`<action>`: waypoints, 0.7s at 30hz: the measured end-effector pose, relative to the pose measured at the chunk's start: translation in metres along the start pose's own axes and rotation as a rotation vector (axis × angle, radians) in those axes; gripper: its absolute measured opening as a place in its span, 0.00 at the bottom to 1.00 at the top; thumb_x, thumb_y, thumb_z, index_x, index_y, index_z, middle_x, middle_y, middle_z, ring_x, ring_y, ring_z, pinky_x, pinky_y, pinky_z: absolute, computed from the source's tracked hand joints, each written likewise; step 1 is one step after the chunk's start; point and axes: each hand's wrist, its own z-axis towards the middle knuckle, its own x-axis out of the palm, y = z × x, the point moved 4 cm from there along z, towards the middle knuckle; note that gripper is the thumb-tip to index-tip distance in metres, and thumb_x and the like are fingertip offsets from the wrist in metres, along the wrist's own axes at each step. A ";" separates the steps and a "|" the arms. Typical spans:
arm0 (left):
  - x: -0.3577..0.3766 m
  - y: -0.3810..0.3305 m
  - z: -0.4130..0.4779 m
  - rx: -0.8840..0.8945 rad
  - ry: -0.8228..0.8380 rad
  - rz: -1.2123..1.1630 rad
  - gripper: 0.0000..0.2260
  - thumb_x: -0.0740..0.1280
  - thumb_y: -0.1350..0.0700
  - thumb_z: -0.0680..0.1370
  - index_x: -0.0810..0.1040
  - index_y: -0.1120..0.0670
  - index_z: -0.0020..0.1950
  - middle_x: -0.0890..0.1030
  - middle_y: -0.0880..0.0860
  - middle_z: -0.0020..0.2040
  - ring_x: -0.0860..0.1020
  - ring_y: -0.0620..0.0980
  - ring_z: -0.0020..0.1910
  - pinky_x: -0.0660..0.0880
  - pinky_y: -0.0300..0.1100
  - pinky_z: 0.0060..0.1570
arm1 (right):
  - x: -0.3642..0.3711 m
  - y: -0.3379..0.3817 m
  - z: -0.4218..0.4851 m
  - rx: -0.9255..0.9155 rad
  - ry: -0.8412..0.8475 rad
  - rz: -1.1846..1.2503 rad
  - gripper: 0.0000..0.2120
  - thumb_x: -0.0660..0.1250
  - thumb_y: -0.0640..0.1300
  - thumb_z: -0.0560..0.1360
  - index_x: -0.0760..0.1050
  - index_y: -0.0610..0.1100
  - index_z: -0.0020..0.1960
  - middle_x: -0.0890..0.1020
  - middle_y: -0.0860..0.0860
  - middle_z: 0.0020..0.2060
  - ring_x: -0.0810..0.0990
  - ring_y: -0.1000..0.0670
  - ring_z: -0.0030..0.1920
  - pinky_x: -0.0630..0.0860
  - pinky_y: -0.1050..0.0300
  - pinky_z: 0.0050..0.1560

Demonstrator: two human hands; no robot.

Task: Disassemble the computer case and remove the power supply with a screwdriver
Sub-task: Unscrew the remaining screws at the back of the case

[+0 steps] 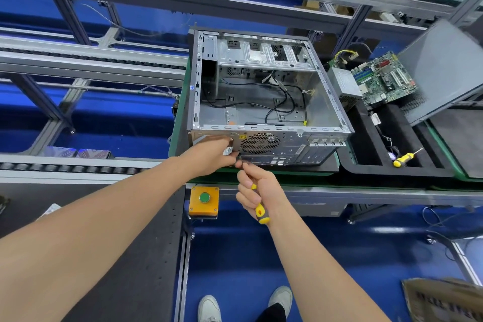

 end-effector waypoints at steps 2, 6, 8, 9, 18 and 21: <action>-0.001 0.000 -0.001 -0.003 -0.001 -0.019 0.12 0.64 0.45 0.82 0.78 0.52 0.56 0.79 0.49 0.47 0.76 0.48 0.45 0.72 0.43 0.44 | 0.001 0.007 0.000 -0.088 -0.107 -0.303 0.10 0.55 0.40 0.88 0.73 0.38 0.56 0.73 0.47 0.28 0.64 0.52 0.16 0.61 0.63 0.18; 0.000 0.001 -0.001 -0.024 0.036 -0.043 0.10 0.65 0.46 0.82 0.78 0.51 0.56 0.81 0.50 0.50 0.77 0.48 0.46 0.74 0.44 0.45 | 0.007 0.022 -0.008 -0.350 -0.443 -1.436 0.04 0.57 0.45 0.86 0.71 0.47 0.55 0.78 0.49 0.34 0.72 0.49 0.26 0.67 0.56 0.27; -0.001 -0.001 0.000 -0.016 0.051 -0.027 0.12 0.64 0.46 0.82 0.79 0.51 0.59 0.82 0.50 0.53 0.78 0.49 0.48 0.76 0.44 0.48 | 0.014 0.015 -0.010 -0.404 -0.565 -1.869 0.04 0.59 0.43 0.85 0.67 0.49 0.59 0.75 0.50 0.35 0.72 0.47 0.30 0.66 0.52 0.33; -0.001 -0.001 0.000 -0.017 0.055 -0.028 0.13 0.64 0.46 0.82 0.79 0.52 0.60 0.82 0.50 0.55 0.78 0.49 0.50 0.77 0.46 0.51 | 0.015 0.010 -0.010 -0.443 -0.609 -1.926 0.06 0.59 0.43 0.85 0.66 0.50 0.61 0.75 0.51 0.35 0.72 0.45 0.31 0.66 0.51 0.34; 0.002 0.001 -0.001 -0.018 0.057 -0.042 0.10 0.63 0.44 0.82 0.77 0.50 0.53 0.81 0.48 0.48 0.79 0.49 0.48 0.75 0.44 0.46 | -0.004 0.012 0.000 -0.075 -0.239 -0.470 0.16 0.55 0.44 0.87 0.79 0.38 0.58 0.74 0.46 0.29 0.69 0.48 0.23 0.68 0.55 0.28; 0.004 0.004 0.000 -0.017 0.015 -0.030 0.09 0.62 0.43 0.83 0.74 0.48 0.50 0.75 0.43 0.41 0.75 0.46 0.42 0.68 0.38 0.37 | -0.005 0.009 0.002 0.065 -0.048 -0.117 0.10 0.59 0.43 0.86 0.76 0.39 0.56 0.72 0.49 0.32 0.68 0.53 0.22 0.65 0.61 0.22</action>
